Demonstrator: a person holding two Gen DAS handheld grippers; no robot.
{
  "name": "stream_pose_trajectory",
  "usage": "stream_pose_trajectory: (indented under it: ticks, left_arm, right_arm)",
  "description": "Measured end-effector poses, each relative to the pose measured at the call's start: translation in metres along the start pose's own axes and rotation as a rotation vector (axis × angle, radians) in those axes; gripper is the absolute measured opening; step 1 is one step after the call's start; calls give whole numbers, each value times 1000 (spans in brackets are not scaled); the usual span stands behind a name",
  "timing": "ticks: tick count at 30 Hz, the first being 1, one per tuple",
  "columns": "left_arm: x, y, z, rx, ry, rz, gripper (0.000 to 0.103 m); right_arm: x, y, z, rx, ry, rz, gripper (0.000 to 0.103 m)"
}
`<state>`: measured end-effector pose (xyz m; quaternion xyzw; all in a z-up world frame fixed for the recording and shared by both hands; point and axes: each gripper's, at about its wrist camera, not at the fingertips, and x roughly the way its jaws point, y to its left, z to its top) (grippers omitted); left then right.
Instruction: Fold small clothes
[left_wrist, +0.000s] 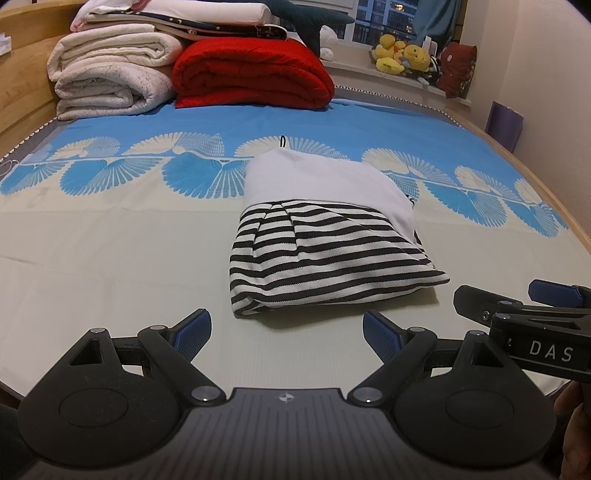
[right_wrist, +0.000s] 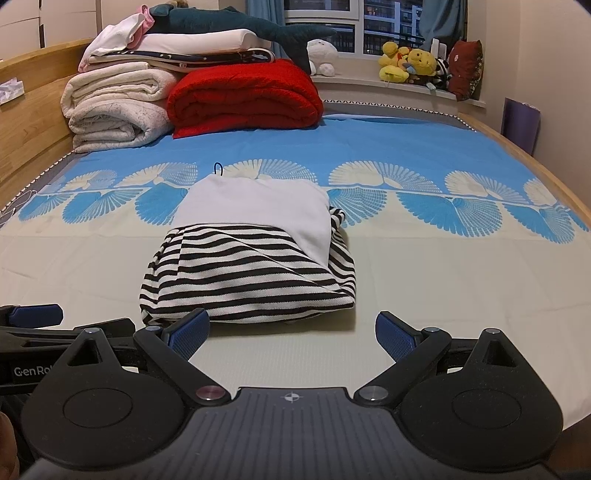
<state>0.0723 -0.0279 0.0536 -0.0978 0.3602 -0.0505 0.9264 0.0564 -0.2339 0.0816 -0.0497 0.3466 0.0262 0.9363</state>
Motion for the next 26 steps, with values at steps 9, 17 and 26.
stream_pose_trajectory:
  ticks: [9,17,26]
  left_arm:
    - [2,1,-2,0,5,-4,92]
    - [3,3,-3,-4,13,-7,92]
    - [3,4,-3,-3,20,-6,92]
  right_arm:
    - [0,0,-1,0,2,-1,96]
    - [1,1,-1,2,4,-1,96]
    - [3,2,-5,4,12,-3,96]
